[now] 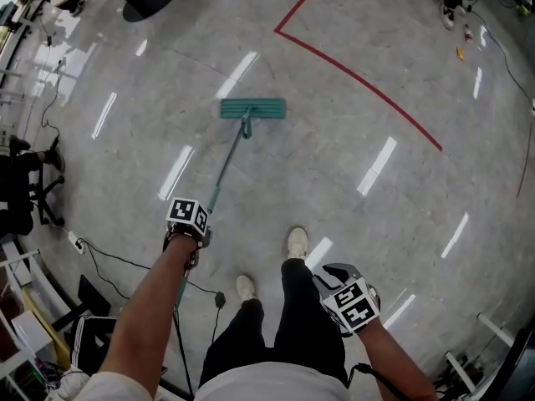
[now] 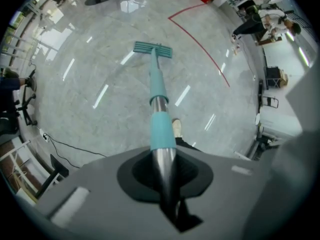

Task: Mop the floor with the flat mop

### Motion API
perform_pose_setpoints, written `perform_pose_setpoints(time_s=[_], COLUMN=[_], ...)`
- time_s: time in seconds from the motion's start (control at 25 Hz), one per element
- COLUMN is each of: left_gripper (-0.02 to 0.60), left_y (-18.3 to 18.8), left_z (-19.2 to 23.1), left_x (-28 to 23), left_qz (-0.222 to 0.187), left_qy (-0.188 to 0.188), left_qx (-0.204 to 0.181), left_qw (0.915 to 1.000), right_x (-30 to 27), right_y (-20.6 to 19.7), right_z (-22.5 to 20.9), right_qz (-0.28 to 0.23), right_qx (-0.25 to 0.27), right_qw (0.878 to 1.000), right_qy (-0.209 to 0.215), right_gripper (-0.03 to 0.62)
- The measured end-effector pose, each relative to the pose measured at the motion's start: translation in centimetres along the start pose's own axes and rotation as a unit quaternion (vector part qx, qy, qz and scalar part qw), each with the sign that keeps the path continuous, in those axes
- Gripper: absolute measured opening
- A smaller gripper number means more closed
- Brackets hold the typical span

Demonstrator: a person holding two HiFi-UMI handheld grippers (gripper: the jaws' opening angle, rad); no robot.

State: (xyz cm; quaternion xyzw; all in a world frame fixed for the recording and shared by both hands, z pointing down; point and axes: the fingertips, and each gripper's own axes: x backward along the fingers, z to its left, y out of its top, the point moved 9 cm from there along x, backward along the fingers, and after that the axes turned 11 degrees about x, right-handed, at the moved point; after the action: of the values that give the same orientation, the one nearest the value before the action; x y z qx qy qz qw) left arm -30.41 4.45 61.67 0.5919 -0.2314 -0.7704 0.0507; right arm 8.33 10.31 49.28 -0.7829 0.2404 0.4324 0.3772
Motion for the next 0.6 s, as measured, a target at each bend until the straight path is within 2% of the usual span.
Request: perform_pose_setpoints(time_s=[0.6], left_gripper=[0.044], left_y=[9.4], left_z=[-4.3], left_x=[2.6], left_qz=[-0.010], left_qy=[-0.003], left_qx=[0.011], left_qw=[0.9999], right_x=[1.5], right_y=[-1.5], right_z=[-3.3], right_qz=[0.003], right_qx=[-0.031], right_qw=[0.999], right_qy=[-0.004], right_gripper=[0.121])
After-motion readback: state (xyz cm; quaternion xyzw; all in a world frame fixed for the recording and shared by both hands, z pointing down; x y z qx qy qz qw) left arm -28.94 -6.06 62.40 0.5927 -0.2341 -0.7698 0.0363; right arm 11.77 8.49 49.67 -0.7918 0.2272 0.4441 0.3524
